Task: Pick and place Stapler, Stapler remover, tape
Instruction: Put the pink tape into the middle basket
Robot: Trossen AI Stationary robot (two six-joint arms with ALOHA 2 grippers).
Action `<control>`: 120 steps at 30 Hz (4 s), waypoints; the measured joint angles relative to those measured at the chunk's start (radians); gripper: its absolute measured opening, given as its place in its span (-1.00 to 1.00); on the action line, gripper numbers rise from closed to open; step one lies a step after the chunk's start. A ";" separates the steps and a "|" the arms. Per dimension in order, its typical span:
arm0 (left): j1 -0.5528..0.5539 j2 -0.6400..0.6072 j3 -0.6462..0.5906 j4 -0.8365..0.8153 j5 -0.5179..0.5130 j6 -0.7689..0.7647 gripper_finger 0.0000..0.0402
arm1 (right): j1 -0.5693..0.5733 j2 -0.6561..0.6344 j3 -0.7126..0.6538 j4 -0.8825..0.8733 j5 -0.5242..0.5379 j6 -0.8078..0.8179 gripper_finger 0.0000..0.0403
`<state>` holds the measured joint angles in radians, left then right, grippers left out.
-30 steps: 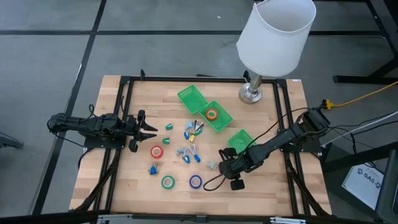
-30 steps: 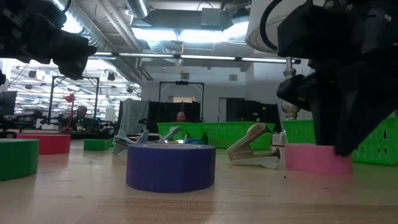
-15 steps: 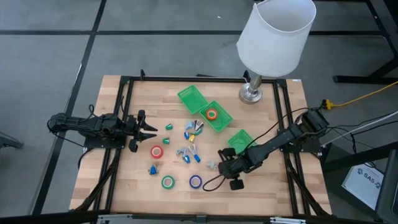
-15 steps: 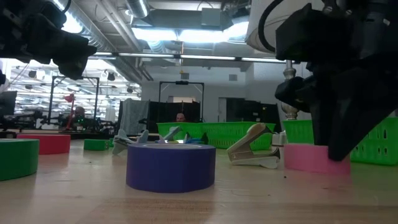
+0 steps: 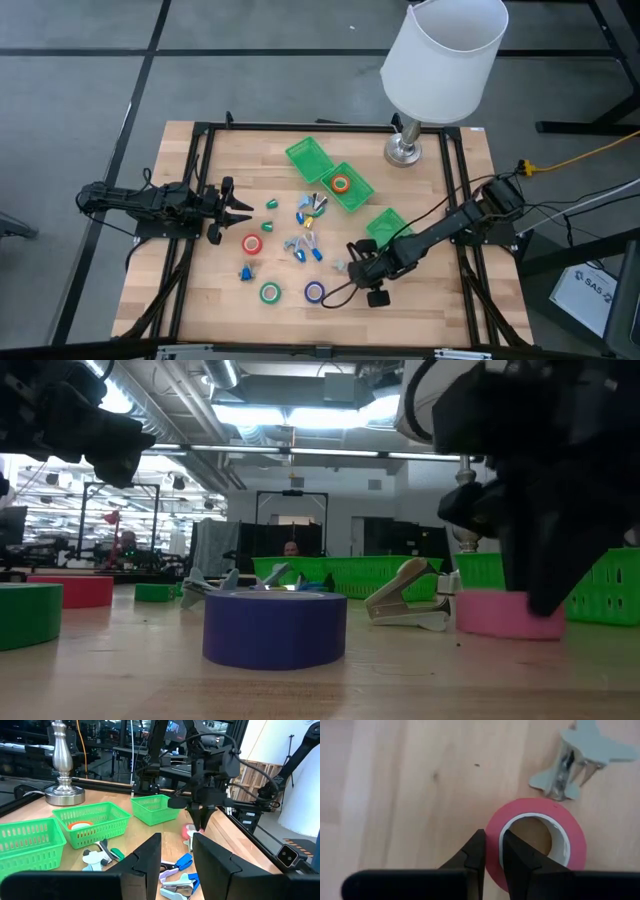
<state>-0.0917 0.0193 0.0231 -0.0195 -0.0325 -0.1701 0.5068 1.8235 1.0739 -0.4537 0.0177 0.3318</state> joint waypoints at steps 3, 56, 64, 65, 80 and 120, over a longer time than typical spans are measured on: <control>0.000 0.000 0.000 0.000 0.000 0.000 -0.47 | 0.001 -0.001 0.048 -0.065 -0.003 -0.032 -0.75; 0.000 0.000 0.000 0.000 0.000 0.000 -0.47 | -0.580 -0.007 0.373 -0.469 -0.046 -0.264 -0.75; 0.000 0.000 0.000 0.000 0.000 0.000 -0.47 | -0.618 -0.008 0.295 -0.379 -0.048 -0.280 -0.75; 0.000 0.000 0.000 0.000 0.000 0.000 -0.47 | -0.622 -0.008 0.283 -0.365 -0.047 -0.274 -0.75; 0.000 0.000 0.000 0.000 0.000 0.000 -0.47 | -0.694 -0.008 0.209 -0.290 -0.048 -0.364 -0.75; 0.000 0.000 0.000 0.000 0.000 0.000 -0.47 | -0.863 -0.098 0.153 -0.261 -0.168 -0.438 -0.75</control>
<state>-0.0914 0.0193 0.0231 -0.0196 -0.0322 -0.1703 -0.3564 1.7256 1.2271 -0.7149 -0.1501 -0.1064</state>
